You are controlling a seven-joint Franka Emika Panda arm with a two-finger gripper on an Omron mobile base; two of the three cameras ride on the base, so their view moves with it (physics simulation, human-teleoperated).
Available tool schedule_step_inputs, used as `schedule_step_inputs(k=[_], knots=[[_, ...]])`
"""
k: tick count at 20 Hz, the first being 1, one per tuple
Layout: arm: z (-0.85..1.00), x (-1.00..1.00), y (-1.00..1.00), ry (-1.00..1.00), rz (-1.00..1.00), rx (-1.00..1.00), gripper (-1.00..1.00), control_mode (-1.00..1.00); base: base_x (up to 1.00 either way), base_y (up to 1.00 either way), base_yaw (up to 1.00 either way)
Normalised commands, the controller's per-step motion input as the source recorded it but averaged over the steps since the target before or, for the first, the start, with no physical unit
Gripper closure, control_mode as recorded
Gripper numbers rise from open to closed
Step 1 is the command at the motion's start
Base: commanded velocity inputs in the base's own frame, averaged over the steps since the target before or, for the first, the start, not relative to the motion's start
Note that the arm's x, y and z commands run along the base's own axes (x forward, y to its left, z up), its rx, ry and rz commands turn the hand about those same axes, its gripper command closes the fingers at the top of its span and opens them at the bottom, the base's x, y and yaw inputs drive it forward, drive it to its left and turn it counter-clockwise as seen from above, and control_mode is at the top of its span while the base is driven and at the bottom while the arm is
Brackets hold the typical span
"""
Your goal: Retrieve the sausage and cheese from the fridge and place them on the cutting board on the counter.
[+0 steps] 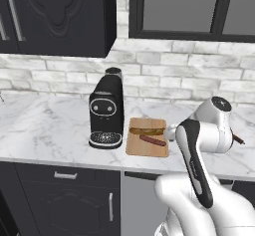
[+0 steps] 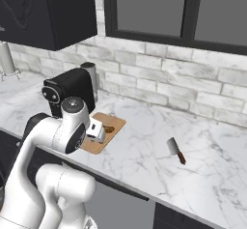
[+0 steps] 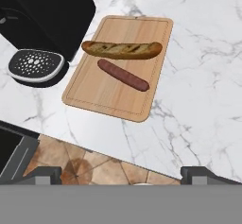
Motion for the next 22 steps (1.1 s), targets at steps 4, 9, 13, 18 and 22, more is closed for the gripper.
schedule_step_inputs(k=[4, 9, 13, 18, 22], knots=[[0.00, 0.00, 0.00, 0.00, 0.00, 0.00, -1.00, -1.00, 0.00, 0.00, 0.00], [0.00, 0.00, 0.00, 0.00, 0.00, 0.00, -1.00, 1.00, 0.00, 0.00, 0.00], [0.00, 0.00, 0.00, 0.00, 0.00, 0.00, -1.00, 1.00, 0.00, 0.00, 0.00], [0.00, 0.00, 0.00, 0.00, 0.00, 0.00, -1.00, 1.00, -0.40, -0.05, 0.00], [0.00, 0.00, 0.00, 0.00, 0.00, 0.00, -1.00, 1.00, -0.71, -0.22, -0.02]])
